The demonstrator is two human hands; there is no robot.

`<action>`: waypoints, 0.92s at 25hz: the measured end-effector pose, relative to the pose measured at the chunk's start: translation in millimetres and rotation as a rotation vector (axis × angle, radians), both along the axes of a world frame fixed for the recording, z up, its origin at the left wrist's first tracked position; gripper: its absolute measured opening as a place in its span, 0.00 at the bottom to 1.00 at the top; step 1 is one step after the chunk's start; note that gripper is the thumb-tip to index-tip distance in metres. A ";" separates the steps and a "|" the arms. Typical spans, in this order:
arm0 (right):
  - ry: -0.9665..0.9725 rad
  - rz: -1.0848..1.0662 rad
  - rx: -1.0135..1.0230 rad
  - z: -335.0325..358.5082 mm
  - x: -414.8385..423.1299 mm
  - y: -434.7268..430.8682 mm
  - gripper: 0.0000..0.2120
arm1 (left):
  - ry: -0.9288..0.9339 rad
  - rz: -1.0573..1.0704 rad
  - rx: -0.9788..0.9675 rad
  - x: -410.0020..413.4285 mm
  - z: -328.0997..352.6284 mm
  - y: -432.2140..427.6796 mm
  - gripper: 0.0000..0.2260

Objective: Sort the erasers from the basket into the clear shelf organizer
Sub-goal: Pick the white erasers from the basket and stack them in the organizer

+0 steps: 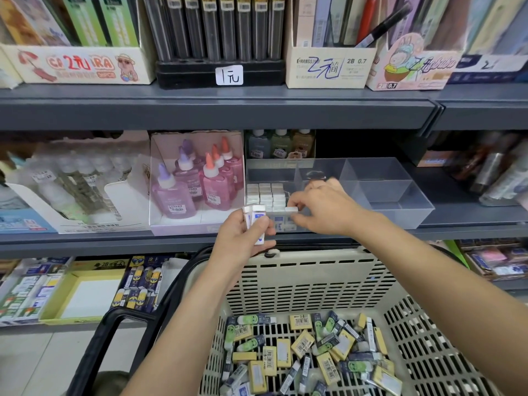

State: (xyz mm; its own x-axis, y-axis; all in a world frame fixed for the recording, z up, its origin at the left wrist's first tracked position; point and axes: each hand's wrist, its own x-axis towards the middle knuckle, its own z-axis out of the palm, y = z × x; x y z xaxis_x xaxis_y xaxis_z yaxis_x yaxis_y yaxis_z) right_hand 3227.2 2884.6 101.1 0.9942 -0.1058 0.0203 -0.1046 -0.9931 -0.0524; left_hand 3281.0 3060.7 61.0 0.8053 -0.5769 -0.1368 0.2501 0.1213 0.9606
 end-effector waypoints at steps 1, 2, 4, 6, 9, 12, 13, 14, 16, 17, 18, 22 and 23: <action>0.022 -0.003 -0.007 -0.9 0.2 0.5 0.12 | -0.014 0.015 0.004 0.0 -0.2 1.3 0.03; 0.036 -0.008 -0.010 -1.8 0.4 0.8 0.12 | -0.018 0.030 0.008 0.4 -0.2 2.5 0.04; 0.040 -0.022 -0.006 -2.6 1.8 0.9 0.12 | -0.023 0.046 0.018 0.9 -0.2 3.3 0.05; 0.034 -0.032 -0.007 -3.8 3.6 1.5 0.12 | -0.008 0.050 0.022 0.3 0.4 2.0 0.05; 0.037 -0.055 0.004 -3.1 1.3 3.8 0.17 | 0.111 0.041 -0.049 -0.2 3.1 -0.3 0.06; -0.105 -0.073 0.127 0.5 -4.8 9.1 0.18 | 0.142 -0.020 -0.085 -1.3 4.7 0.4 0.07; -0.188 -0.079 0.245 1.5 -7.0 13.2 0.16 | 0.132 -0.045 -0.084 -2.3 4.3 0.1 0.07; -0.246 -0.078 0.389 2.7 -8.6 17.5 0.14 | 0.121 -0.066 -0.080 -3.3 3.8 -0.2 0.06; -0.214 -0.060 0.612 4.6 -10.5 25.0 0.09 | 0.104 -0.100 -0.075 -5.5 3.1 -1.0 0.06; -0.170 -0.057 0.671 5.5 -11.2 26.7 0.06 | 0.096 -0.113 -0.074 -6.3 2.9 -1.3 0.06; -0.141 -0.060 0.720 6.5 -11.5 25.9 0.05 | 0.087 -0.120 -0.073 -6.9 2.8 -1.6 0.05; -0.141 -0.090 0.852 10.1 -11.5 17.6 0.03 | 0.109 -0.092 -0.075 -6.7 1.2 -3.4 0.04; -0.134 -0.084 0.880 10.5 -12.1 17.6 0.04 | 0.108 -0.090 -0.071 -6.0 0.7 -3.9 0.04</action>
State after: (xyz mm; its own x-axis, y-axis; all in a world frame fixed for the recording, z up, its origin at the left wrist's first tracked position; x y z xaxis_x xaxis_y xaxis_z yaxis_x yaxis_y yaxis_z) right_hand 3215.1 2902.2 111.6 0.9775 -0.2104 0.0133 -0.1132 -0.5772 -0.8087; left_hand 3275.0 3056.8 61.7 0.7324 -0.6577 -0.1761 0.3648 0.1606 0.9171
